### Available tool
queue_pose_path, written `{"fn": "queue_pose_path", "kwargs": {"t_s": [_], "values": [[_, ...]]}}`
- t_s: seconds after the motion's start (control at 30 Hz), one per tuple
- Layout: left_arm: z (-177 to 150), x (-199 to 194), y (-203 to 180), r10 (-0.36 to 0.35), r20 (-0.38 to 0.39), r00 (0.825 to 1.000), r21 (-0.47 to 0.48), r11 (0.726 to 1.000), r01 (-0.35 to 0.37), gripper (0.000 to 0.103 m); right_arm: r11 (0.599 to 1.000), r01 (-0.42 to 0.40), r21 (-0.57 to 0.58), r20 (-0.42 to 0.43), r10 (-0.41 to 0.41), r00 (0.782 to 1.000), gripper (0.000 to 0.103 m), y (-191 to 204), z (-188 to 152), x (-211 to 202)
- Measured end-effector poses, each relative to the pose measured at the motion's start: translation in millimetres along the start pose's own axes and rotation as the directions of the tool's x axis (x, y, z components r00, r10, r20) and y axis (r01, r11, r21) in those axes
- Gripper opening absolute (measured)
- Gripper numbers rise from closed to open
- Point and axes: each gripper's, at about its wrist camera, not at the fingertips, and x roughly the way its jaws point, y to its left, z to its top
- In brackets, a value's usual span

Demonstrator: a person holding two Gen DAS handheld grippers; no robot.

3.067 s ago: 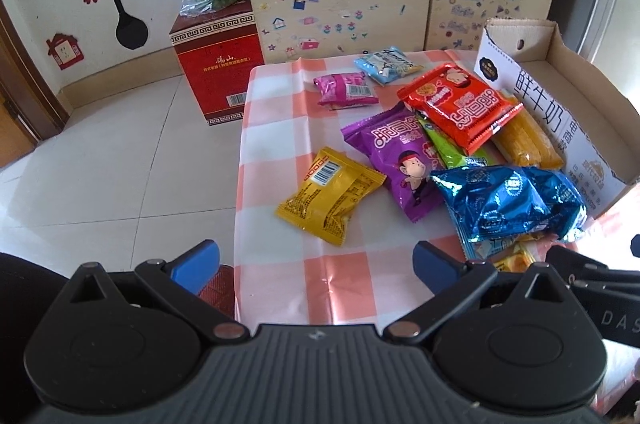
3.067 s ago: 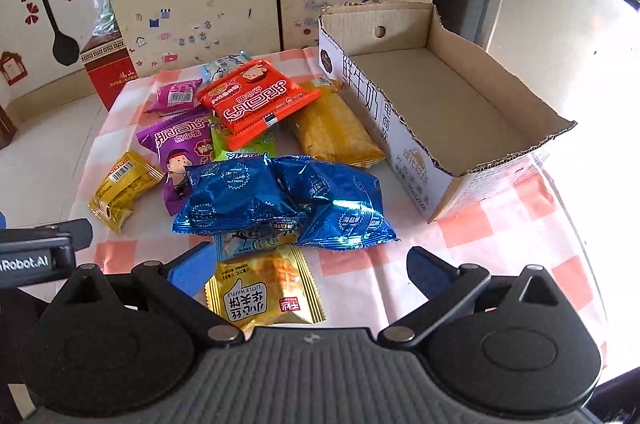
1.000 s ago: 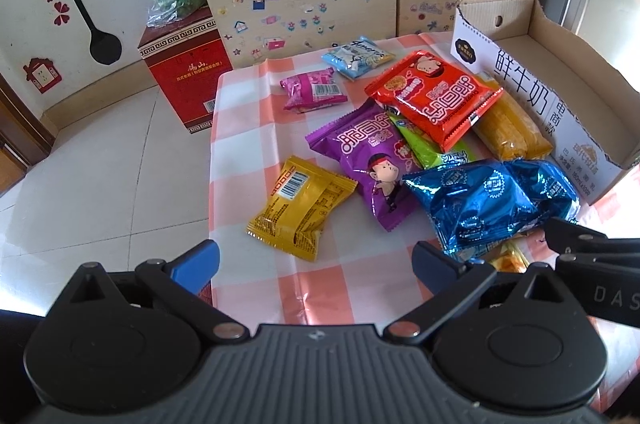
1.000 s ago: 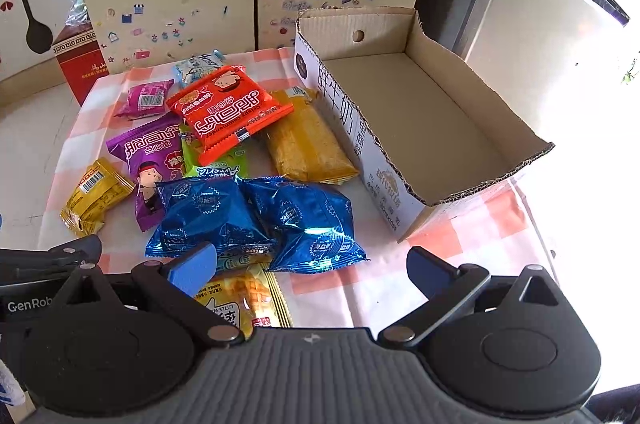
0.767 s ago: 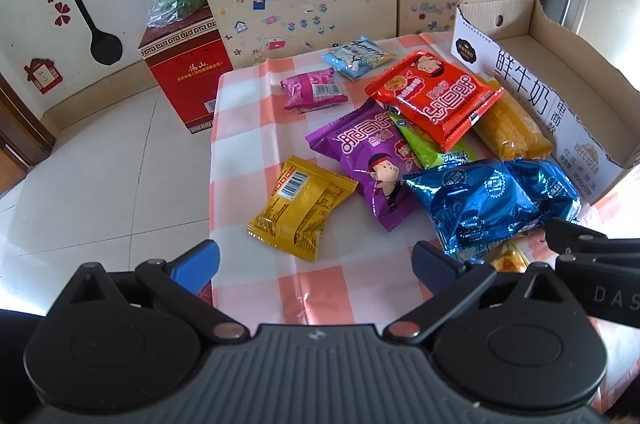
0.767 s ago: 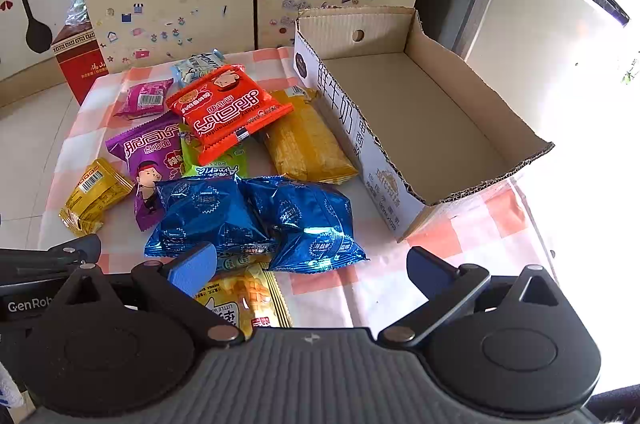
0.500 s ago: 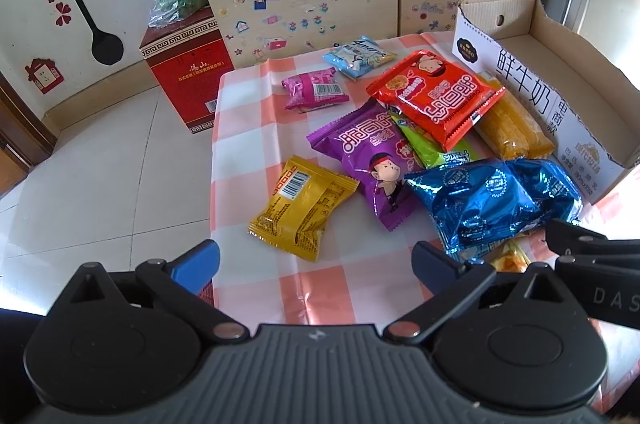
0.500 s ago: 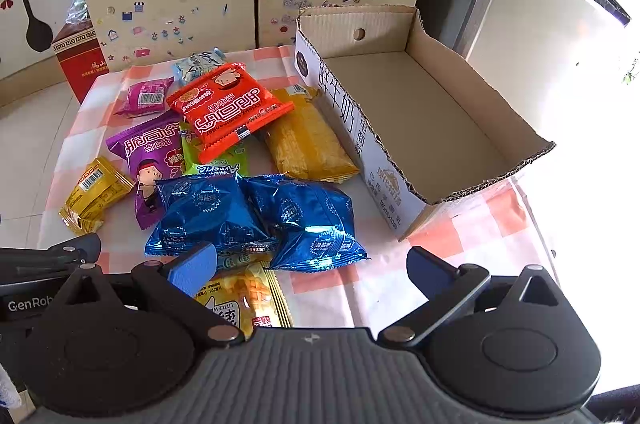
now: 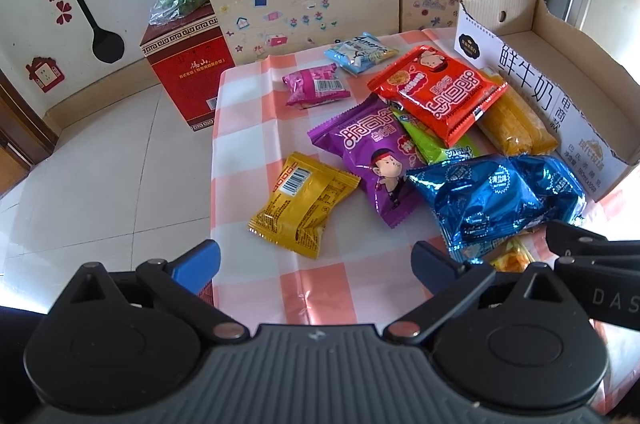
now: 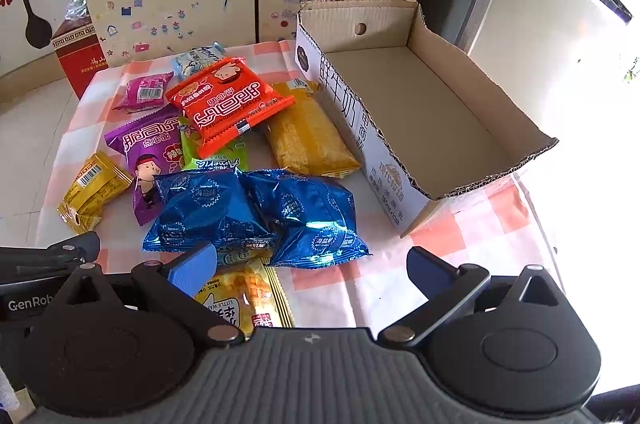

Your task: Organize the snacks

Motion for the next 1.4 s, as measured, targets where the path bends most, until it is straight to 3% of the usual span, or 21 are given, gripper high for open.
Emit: {"fn": "queue_pose_path", "kwargs": {"t_s": [0.33, 0.7, 0.93, 1.23, 1.4], "values": [[-1.5, 2.4, -0.4, 0.001, -0.002, 1.0, -0.004, 1.0, -0.001, 0.101, 1.0, -0.003, -0.003, 0.001, 0.003, 1.0, 0.103, 1.6, -0.4, 2.7], [-5.2, 4.4, -0.6, -0.067, 0.009, 0.998, -0.019, 0.998, 0.067, 0.101, 0.998, -0.059, 0.0, 0.024, 0.059, 0.998, 0.103, -9.0, -5.0, -0.2], [-11.3, 4.8, -10.4, -0.112, 0.02, 0.993, 0.008, 0.994, 0.112, 0.101, 0.984, -0.121, 0.134, 0.043, 0.116, 0.992, 0.103, -51.5, -9.6, -3.5], [-14.1, 12.6, -21.0, -0.195, 0.004, 0.981, -0.006, 0.981, 0.195, 0.101, 0.936, -0.164, 0.313, 0.036, 0.161, 0.986, 0.103, -88.3, -18.7, 5.4], [-6.4, 6.7, -27.5, -0.225, 0.082, 0.971, -0.004, 0.974, 0.226, 0.101, 0.933, -0.167, 0.318, 0.045, 0.161, 0.986, 0.103, -87.7, -18.7, 6.8]]}}
